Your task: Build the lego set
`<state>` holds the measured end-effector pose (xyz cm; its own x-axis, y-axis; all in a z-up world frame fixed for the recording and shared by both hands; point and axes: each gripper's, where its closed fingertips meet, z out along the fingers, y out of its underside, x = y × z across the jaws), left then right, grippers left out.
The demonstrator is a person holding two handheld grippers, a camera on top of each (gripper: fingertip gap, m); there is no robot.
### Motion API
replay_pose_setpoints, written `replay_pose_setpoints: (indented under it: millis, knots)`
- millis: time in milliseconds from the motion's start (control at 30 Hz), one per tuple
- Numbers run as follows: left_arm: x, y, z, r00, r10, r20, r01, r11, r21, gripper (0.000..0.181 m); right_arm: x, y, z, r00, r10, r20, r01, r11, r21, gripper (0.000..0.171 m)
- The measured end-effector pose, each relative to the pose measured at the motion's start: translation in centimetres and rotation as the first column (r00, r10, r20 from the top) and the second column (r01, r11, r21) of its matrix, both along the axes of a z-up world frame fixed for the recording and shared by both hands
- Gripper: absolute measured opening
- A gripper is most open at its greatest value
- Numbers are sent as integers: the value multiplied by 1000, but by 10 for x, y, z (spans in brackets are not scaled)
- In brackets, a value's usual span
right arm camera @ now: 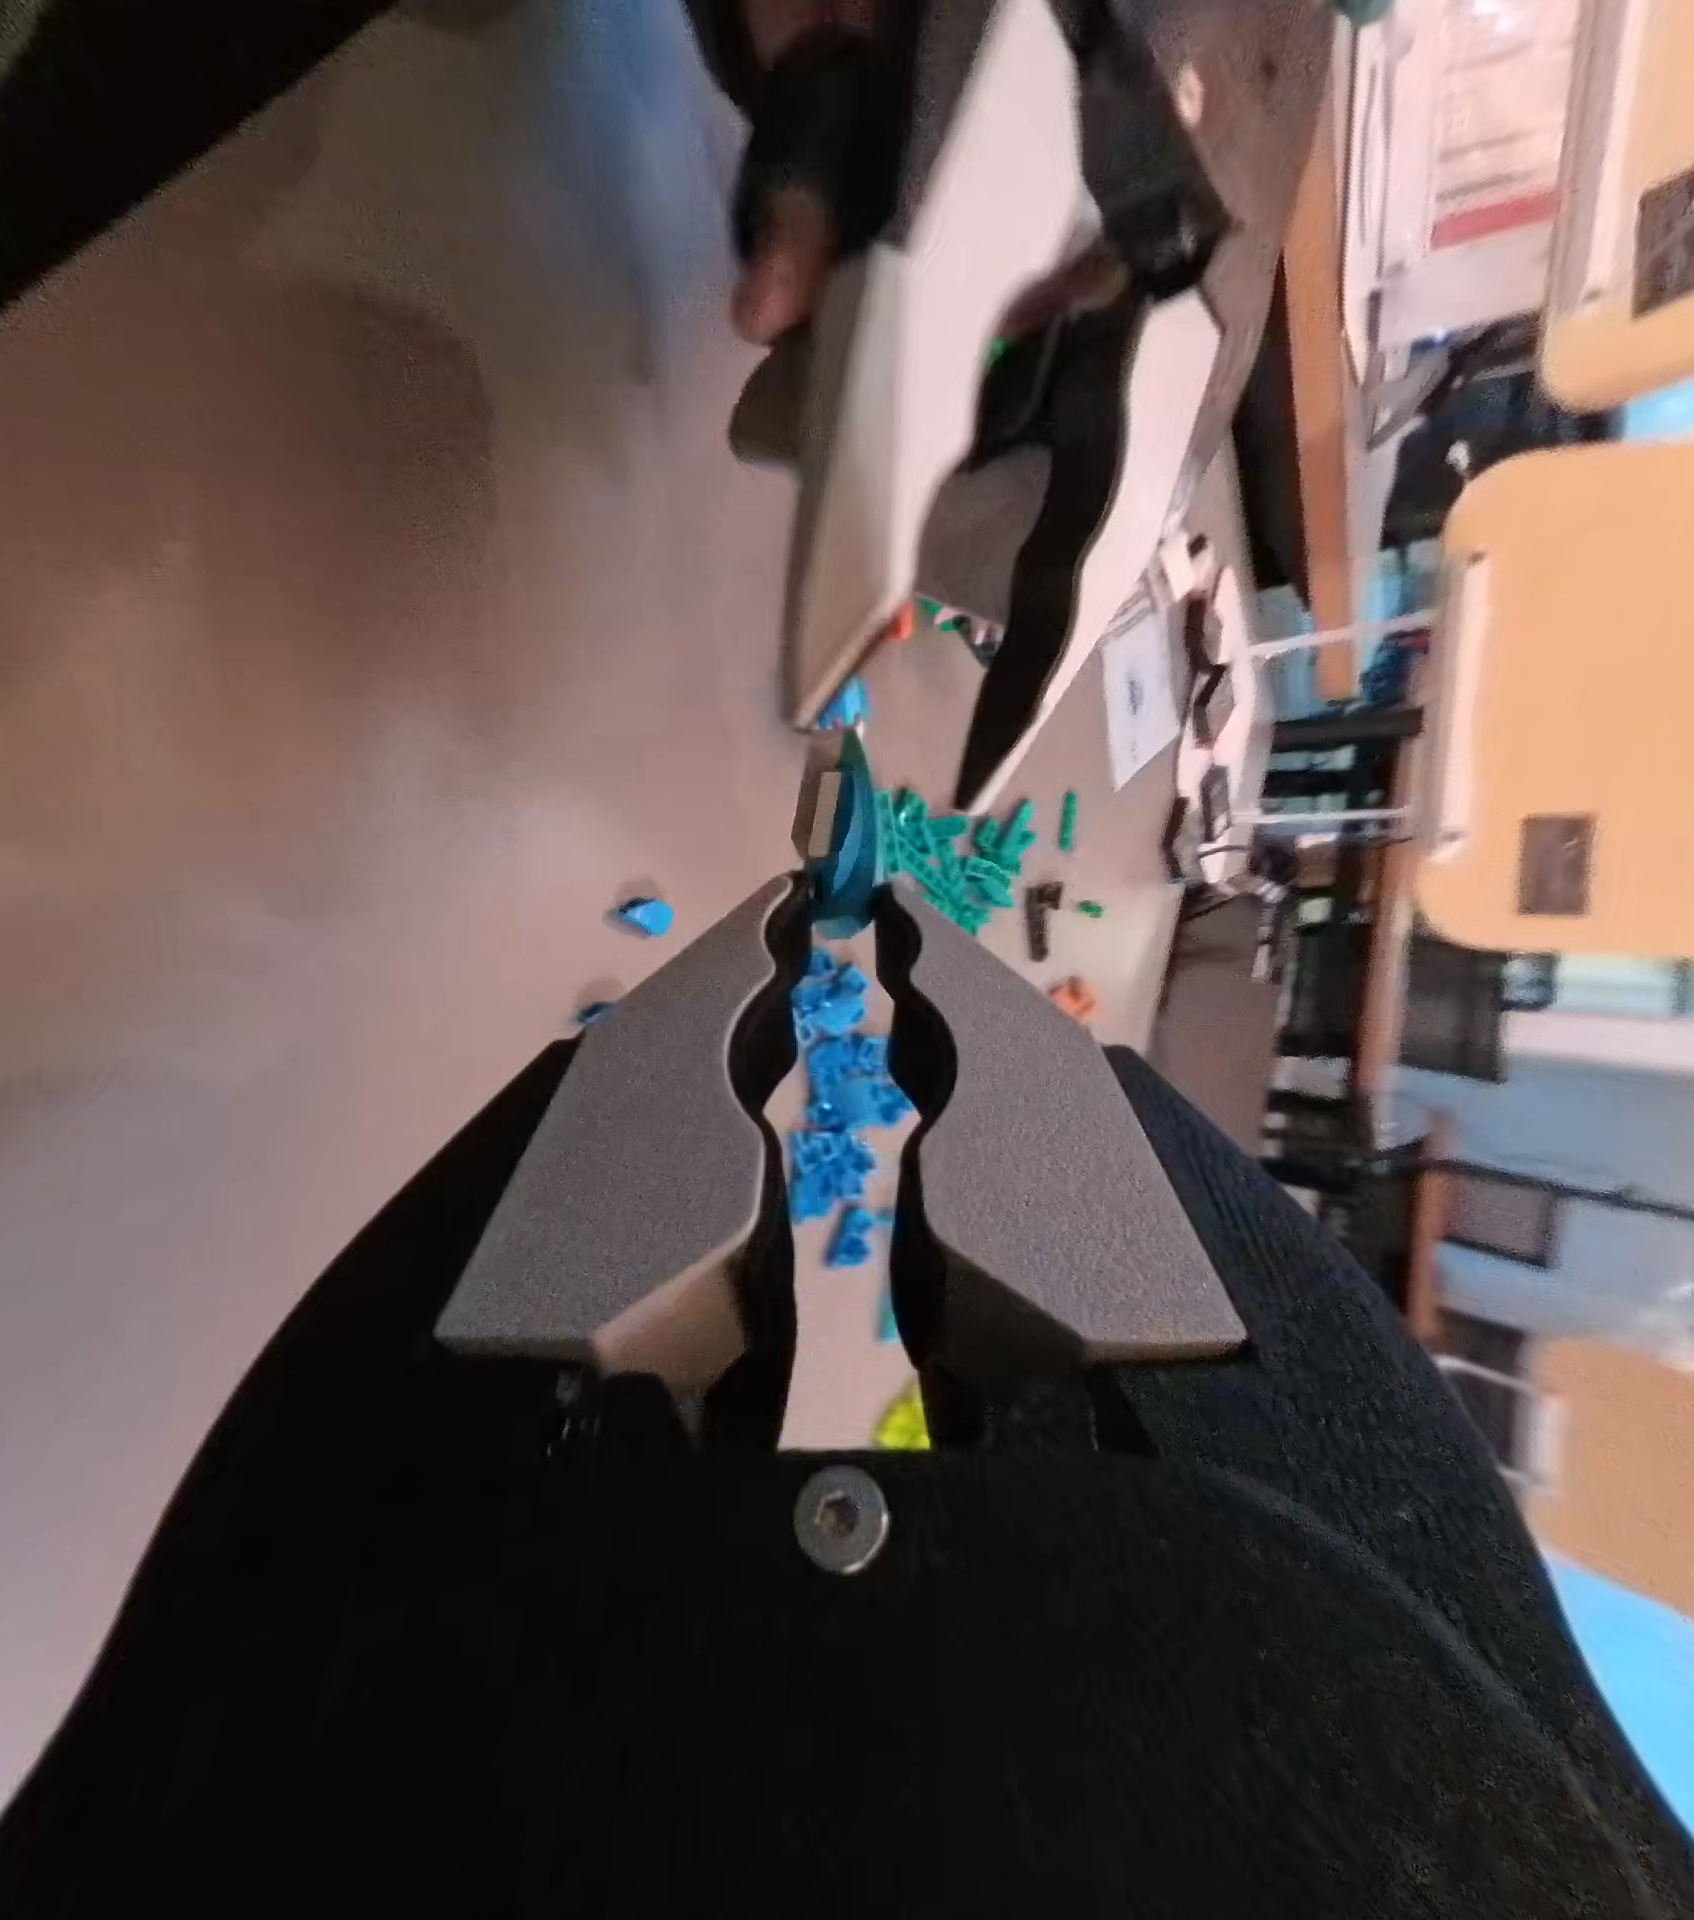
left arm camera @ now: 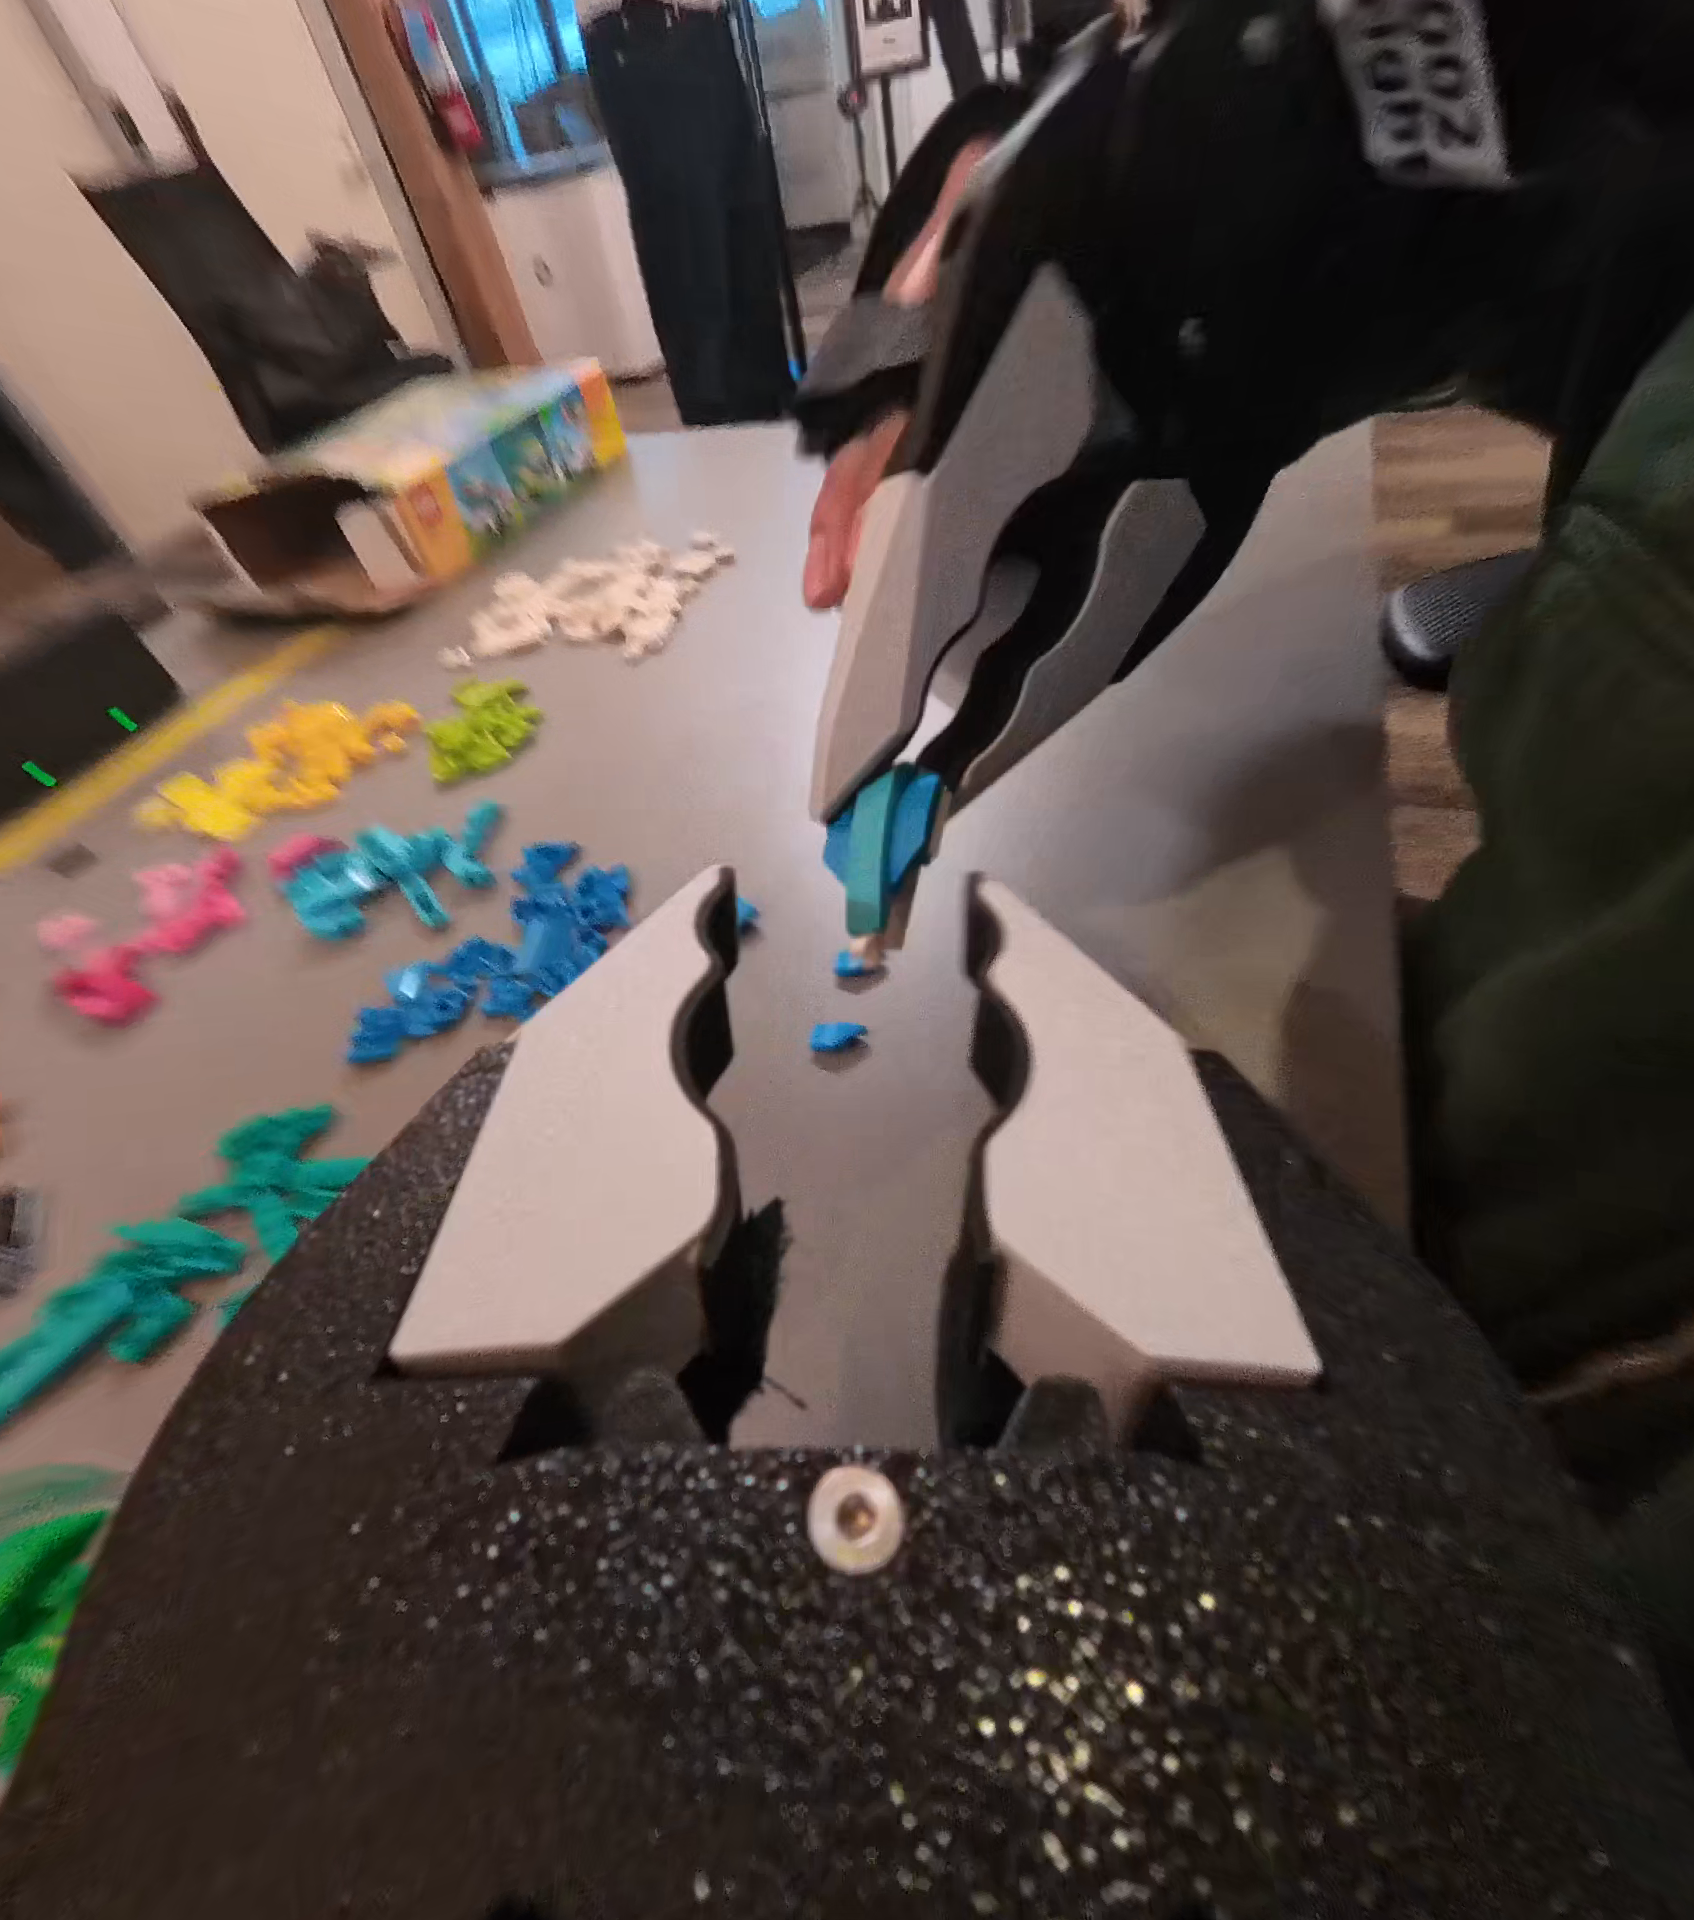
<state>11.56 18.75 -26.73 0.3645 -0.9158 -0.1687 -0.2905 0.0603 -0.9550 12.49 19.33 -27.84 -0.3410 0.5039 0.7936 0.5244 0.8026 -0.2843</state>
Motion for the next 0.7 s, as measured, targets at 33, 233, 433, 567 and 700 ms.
replay_pose_setpoints:
  millis: [33,233,433,567,700]
  knots:
    - [1,-1,4,1000,7,-11,-6,997,74,44,0,0,-1,1000,-21,-8,20,998,-52,11]
    - [5,-4,-4,981,69,-184,7,922,387,13,-8,-7,-1,997,-61,-46,49,971,-236,11]
    - [2,-6,5,989,47,-140,6,934,358,12,-12,-10,12,996,-25,-87,11,987,-158,11]
    - [1,-7,11,992,54,-114,-9,931,364,12,-13,-12,21,996,58,-73,-53,997,64,10]
    - [1,-8,14,995,39,-89,-5,937,348,12,-13,-14,25,994,103,-22,-98,977,188,9]
